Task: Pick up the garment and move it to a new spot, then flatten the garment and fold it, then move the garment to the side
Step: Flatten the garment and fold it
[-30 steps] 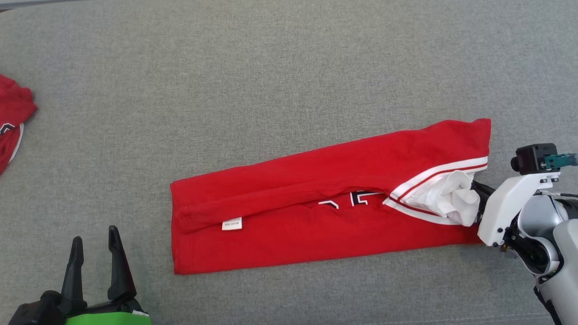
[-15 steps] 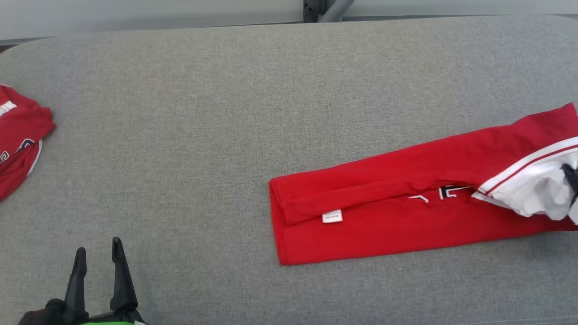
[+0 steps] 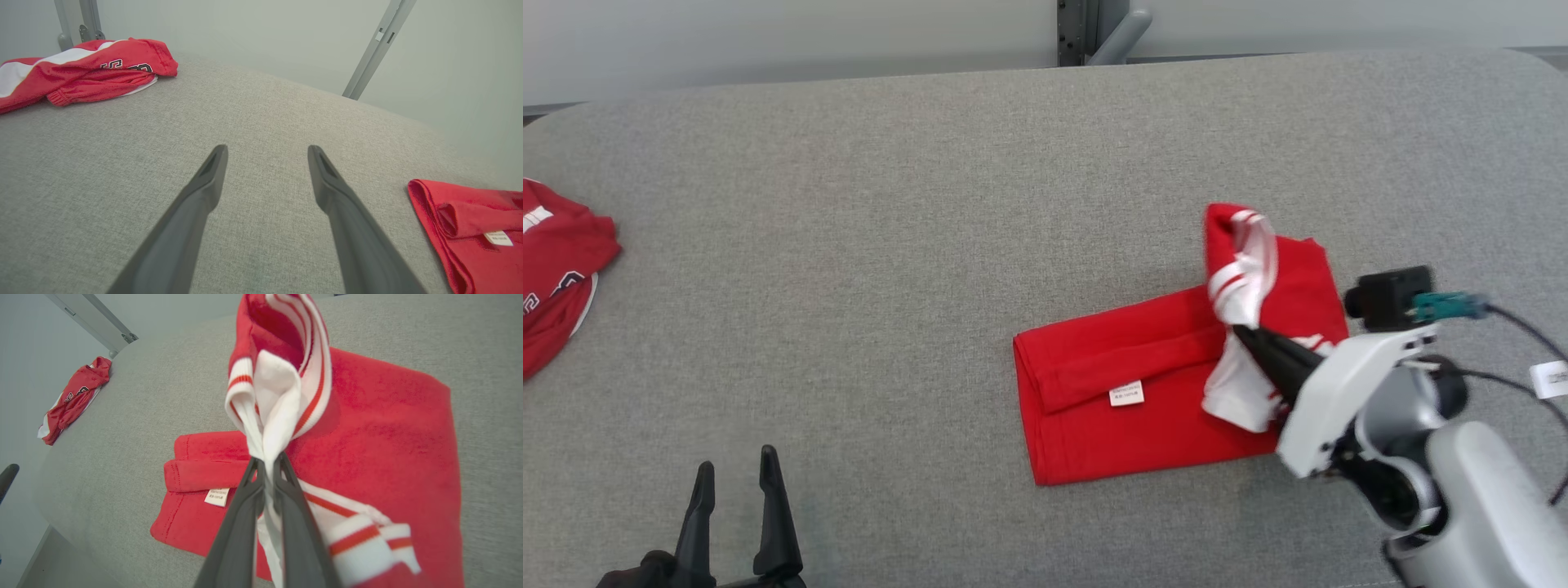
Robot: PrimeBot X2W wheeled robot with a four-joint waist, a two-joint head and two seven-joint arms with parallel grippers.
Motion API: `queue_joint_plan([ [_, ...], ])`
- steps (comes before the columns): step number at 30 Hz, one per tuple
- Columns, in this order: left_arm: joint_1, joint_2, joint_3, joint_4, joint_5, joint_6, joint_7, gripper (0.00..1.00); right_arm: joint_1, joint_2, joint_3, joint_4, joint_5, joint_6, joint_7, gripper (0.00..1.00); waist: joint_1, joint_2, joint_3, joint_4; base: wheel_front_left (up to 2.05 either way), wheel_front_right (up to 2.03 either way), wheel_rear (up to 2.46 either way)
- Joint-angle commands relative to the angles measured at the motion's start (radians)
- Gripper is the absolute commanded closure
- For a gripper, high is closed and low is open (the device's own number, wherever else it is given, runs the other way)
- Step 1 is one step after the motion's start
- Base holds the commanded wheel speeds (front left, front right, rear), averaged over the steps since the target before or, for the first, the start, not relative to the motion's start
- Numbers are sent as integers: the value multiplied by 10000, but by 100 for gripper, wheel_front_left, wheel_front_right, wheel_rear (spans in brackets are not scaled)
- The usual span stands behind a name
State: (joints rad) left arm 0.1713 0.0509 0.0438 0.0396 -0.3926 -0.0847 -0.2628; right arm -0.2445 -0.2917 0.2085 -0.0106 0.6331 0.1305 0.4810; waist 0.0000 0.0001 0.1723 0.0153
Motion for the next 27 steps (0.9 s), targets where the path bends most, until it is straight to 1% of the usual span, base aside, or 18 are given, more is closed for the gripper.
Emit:
queue_joint_plan([
  [1, -74, 4, -56, 31, -20, 27, -24, 0, 10, 358, 202, 81, -194, 3, -71, 100, 0, -1, 101, -23, 0, 0, 0],
  [3, -222, 6, -162, 86, -2, 29, -25, 0, -93, 1140, 519, 419, -520, 1, -224, 100, 0, -1, 190, 14, 0, 0, 0],
  [5, -342, 4, -294, 156, 1, 30, -24, 0, -163, 1714, 820, 842, -806, 3, -421, 100, 0, -1, 255, 106, 0, 0, 0],
  [8, -476, 6, -397, 251, 11, 23, -25, 0, -213, 2160, 1146, 1463, -1021, 1, -760, 100, 0, -1, 316, 249, 0, 0, 0],
  [11, -494, 7, -397, 299, -20, 43, -25, 0, -303, 2333, 1395, 1949, -1096, 3, -1049, 100, 0, -1, 343, 340, 0, 0, 0],
  [15, -521, 6, -402, 366, -34, 42, -25, 0, -456, 2399, 1587, 2414, -1014, 3, -1387, 100, 0, -1, 391, 407, 0, 0, 0],
  [26, -551, 6, -472, 474, -153, 77, -24, 0, -789, 2410, 2294, 3110, -352, 3, -2020, 100, 0, -1, 401, 389, 0, 0, 0],
  [27, -542, 6, -465, 467, -170, 90, -25, 0, -818, 2410, 2332, 3140, -311, 3, -2142, 67, 0, -1, 399, 373, 0, 0, 0],
])
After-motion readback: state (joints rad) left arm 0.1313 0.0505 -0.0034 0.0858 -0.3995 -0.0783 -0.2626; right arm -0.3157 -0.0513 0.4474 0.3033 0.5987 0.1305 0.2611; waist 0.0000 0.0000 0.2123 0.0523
